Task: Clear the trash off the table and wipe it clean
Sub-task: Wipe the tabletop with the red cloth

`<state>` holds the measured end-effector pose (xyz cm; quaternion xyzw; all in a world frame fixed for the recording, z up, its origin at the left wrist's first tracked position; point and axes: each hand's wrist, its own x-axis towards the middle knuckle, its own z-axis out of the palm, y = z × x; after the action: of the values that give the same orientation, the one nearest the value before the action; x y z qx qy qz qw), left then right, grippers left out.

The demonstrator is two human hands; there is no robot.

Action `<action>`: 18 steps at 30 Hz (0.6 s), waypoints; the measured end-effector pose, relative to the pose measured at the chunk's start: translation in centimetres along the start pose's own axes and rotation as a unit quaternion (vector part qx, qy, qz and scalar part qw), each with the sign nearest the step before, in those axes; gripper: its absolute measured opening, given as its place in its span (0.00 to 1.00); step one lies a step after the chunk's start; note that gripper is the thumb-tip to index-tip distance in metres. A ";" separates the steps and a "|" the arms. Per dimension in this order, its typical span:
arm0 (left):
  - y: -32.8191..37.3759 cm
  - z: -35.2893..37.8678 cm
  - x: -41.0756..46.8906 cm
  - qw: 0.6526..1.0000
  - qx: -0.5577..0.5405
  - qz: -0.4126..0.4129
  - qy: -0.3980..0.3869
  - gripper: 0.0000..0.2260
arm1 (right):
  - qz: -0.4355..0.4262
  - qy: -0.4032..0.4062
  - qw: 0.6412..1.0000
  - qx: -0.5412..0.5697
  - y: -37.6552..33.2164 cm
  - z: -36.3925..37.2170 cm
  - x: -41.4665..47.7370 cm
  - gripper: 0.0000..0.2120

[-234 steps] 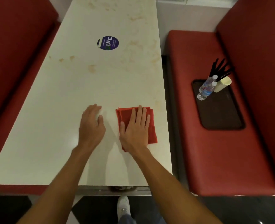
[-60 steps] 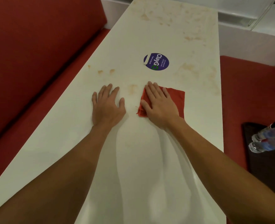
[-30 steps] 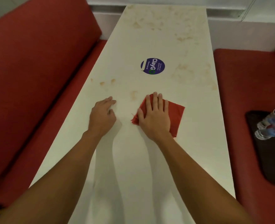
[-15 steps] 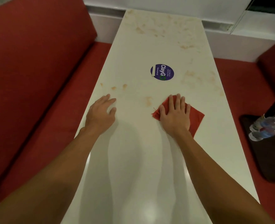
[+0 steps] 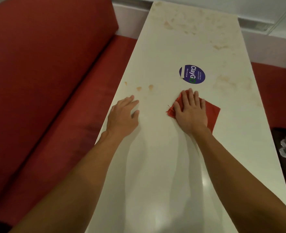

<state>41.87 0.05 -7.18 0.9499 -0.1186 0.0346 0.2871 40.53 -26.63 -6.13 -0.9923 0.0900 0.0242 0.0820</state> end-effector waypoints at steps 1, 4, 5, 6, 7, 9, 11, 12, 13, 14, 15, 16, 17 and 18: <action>-0.2 -0.4 0.0 1.000 0.003 0.003 0.002 0.20 | -0.017 -0.001 1.000 0.009 -2.0 0.3 0.0 0.35; -1.0 -1.5 -0.2 1.000 0.018 0.001 0.005 0.20 | -0.102 -0.009 0.995 0.013 -7.2 1.5 -4.0 0.34; -1.2 -1.7 -0.3 1.000 0.019 -0.003 0.008 0.20 | -0.131 -0.014 0.991 0.012 -8.2 1.8 -6.4 0.34; -1.3 -1.8 -0.4 1.000 0.017 -0.003 0.010 0.20 | -0.161 -0.019 0.987 0.013 -8.8 2.0 -8.9 0.34; -1.5 -1.8 -0.6 1.000 0.012 0.000 0.013 0.19 | -0.187 -0.021 0.982 0.018 -8.7 1.9 -11.1 0.33; -1.8 -1.5 -0.9 1.000 -0.003 0.003 0.021 0.19 | -0.205 -0.030 0.978 0.017 -6.8 1.7 -12.8 0.34; -2.0 -1.3 -1.0 1.000 -0.017 0.000 0.025 0.18 | -0.154 -0.007 0.988 0.005 -4.6 1.4 -11.2 0.34; -2.0 -1.3 -1.0 0.999 -0.023 -0.003 0.026 0.18 | -0.109 0.006 0.994 0.003 -4.2 1.4 -9.7 0.35; -1.9 -1.3 -0.9 0.999 -0.027 -0.006 0.028 0.18 | -0.065 0.012 0.998 0.005 -4.5 1.4 -8.0 0.36; -1.9 -1.3 -1.0 0.999 -0.030 -0.010 0.030 0.18 | -0.028 0.009 0.999 0.012 -5.5 1.4 -6.6 0.36; -1.8 -1.2 -1.0 0.999 -0.032 -0.012 0.035 0.18 | -0.014 0.008 1.000 0.014 -7.0 1.5 -5.7 0.37; -1.8 -1.0 -1.2 0.998 -0.034 -0.013 0.042 0.18 | -0.029 0.005 1.000 0.012 -8.3 1.7 -5.5 0.37; -1.7 -0.9 -1.2 0.998 -0.035 -0.013 0.048 0.18 | -0.076 0.001 0.997 0.005 -9.2 1.9 -5.8 0.36; -1.7 -0.8 -1.2 0.998 -0.035 -0.012 0.049 0.18 | -0.139 -0.008 0.990 -0.001 -9.2 2.0 -6.5 0.36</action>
<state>41.16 2.08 -7.58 0.9378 -0.0942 0.0735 0.3261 35.76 -16.20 -6.20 -0.9950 -0.0499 0.0207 0.0841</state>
